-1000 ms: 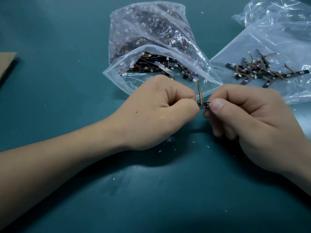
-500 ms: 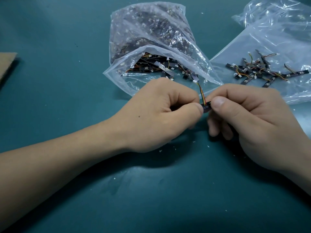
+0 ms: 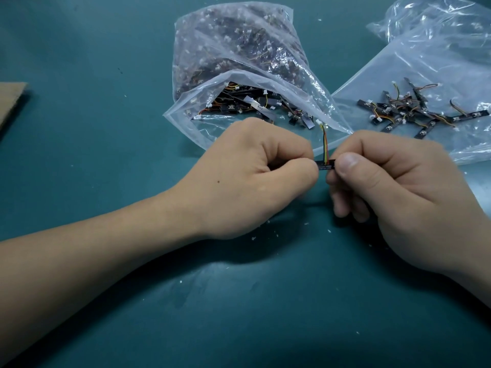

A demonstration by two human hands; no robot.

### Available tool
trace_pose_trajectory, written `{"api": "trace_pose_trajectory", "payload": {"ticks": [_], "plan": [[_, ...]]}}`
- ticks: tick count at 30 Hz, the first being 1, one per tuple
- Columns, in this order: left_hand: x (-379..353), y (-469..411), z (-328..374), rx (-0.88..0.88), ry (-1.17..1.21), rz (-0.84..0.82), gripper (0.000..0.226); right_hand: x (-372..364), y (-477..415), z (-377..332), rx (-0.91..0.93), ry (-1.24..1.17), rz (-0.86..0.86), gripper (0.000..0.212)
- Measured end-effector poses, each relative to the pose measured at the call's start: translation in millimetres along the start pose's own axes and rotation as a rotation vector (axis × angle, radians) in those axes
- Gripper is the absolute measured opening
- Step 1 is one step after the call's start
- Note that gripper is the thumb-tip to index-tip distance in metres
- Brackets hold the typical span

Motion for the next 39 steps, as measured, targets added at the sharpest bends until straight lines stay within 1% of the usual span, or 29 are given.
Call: {"api": "trace_pose_trajectory", "payload": {"ticks": [3,6,9,16,21,26,33,36,39], "plan": [[-0.5,0.5,1.0,0.000,0.030,-0.028,0.030,-0.1,0.6,-0.9,0.015,0.012,0.001,0.026],[-1.2,0.4,0.8,-0.001,0.040,-0.035,0.034,-1.1,0.0,-0.1,-0.011,-0.057,-0.029,0.029],[-1.5,-0.1,0.3,-0.004,0.027,-0.030,0.033,-2.8,-0.6,0.3,-0.007,-0.010,-0.063,0.029],[-1.5,0.8,1.0,0.000,0.024,-0.031,0.032,-1.4,0.0,-0.4,0.002,-0.039,-0.037,0.028],[0.5,0.2,1.4,-0.010,-0.007,0.022,0.033,-1.8,0.1,0.4,-0.019,-0.059,-0.051,0.028],[-1.9,1.5,1.8,-0.012,-0.005,-0.012,0.033,-0.8,1.5,0.8,-0.003,-0.039,-0.037,0.027],[-1.1,1.2,0.5,-0.013,-0.017,0.018,0.033,-0.8,1.3,2.5,-0.007,-0.063,-0.042,0.026],[-1.2,1.5,0.1,0.004,0.028,0.008,0.034,0.0,0.8,1.7,0.006,-0.076,-0.025,0.024],[-1.7,1.5,-0.6,0.015,0.015,-0.005,0.032,-0.4,0.6,1.9,0.001,-0.068,-0.020,0.025]]}}
Point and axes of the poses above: each hand's wrist, its own y-axis away from the middle knuckle, its own x-axis out of the back of the hand, z = x × y, the point moved 4 cm from there along -y, towards the middle knuckle
